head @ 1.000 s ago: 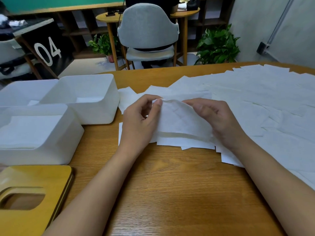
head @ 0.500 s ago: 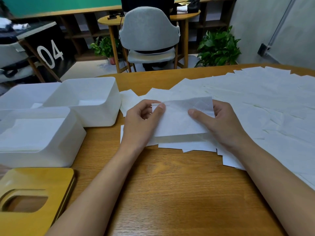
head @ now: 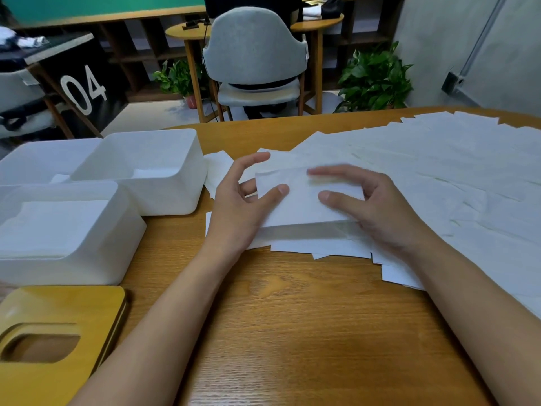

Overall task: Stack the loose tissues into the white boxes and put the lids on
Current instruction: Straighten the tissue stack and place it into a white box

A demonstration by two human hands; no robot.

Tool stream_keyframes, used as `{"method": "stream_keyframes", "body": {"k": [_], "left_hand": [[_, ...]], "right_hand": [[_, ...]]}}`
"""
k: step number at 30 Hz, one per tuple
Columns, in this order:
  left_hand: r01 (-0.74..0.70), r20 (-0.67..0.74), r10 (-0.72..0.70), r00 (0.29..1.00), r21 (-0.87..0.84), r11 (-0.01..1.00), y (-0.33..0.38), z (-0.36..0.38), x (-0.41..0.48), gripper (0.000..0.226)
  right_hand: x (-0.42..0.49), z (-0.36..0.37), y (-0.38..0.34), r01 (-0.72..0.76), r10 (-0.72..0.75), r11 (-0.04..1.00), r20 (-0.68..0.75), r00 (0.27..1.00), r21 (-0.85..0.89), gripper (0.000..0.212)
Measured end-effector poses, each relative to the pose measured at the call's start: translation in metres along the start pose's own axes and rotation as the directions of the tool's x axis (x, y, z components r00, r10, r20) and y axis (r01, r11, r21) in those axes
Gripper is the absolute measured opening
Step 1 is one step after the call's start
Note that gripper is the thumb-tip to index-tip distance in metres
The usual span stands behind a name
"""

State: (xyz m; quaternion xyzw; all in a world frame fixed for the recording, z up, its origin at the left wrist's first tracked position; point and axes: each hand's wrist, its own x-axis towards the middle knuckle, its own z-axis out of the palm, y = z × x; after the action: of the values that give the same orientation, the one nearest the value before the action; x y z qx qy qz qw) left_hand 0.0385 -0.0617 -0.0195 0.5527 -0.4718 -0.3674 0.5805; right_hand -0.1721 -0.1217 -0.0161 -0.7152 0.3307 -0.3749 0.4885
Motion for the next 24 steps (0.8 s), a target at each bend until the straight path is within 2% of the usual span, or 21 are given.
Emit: {"method": "stream_keyframes", "body": {"k": [2, 4, 5, 7, 9, 11, 17, 22, 24], "left_hand": [[-0.068, -0.018, 0.069, 0.997, 0.076, 0.995, -0.003, 0.001, 0.0, 0.053], [-0.179, -0.024, 0.193, 0.981, 0.279, 0.944, -0.007, 0.001, 0.0, 0.055], [-0.246, 0.009, 0.262, 0.965, 0.378, 0.893, -0.008, 0.001, 0.0, 0.053], [-0.38, 0.173, 0.339, 0.925, 0.467, 0.798, -0.01, 0.0, -0.001, 0.042], [-0.442, 0.381, 0.271, 0.884, 0.494, 0.749, -0.013, 0.0, -0.002, 0.032], [-0.451, 0.497, 0.163, 0.852, 0.539, 0.712, -0.017, 0.001, -0.004, 0.034], [-0.42, 0.516, 0.098, 0.851, 0.557, 0.717, -0.016, 0.0, -0.004, 0.033], [-0.439, 0.512, 0.132, 0.849, 0.541, 0.717, -0.018, 0.001, -0.005, 0.015], [-0.444, 0.501, 0.157, 0.851, 0.526, 0.725, -0.018, -0.001, -0.005, 0.015]], "right_hand": [[0.001, 0.0, 0.004, -0.024, 0.022, 0.999, -0.057, 0.998, -0.041, 0.028], [0.002, -0.004, 0.008, -0.05, 0.04, 0.997, -0.142, 0.989, -0.067, 0.029], [0.004, -0.006, 0.008, -0.055, 0.041, 0.996, -0.179, 0.983, -0.072, 0.03], [0.005, -0.01, 0.011, -0.069, 0.052, 0.996, -0.233, 0.971, -0.065, 0.03], [0.006, -0.011, 0.014, -0.078, 0.056, 0.994, -0.262, 0.963, -0.075, 0.031], [0.006, -0.01, 0.015, -0.092, 0.063, 0.991, -0.274, 0.96, -0.095, 0.031], [0.008, -0.009, 0.019, -0.108, 0.075, 0.989, -0.277, 0.958, -0.104, 0.031], [0.008, -0.009, 0.021, -0.104, 0.071, 0.989, -0.28, 0.957, -0.105, 0.032], [0.009, -0.01, 0.023, -0.111, 0.08, 0.99, -0.286, 0.955, -0.091, 0.034]]}}
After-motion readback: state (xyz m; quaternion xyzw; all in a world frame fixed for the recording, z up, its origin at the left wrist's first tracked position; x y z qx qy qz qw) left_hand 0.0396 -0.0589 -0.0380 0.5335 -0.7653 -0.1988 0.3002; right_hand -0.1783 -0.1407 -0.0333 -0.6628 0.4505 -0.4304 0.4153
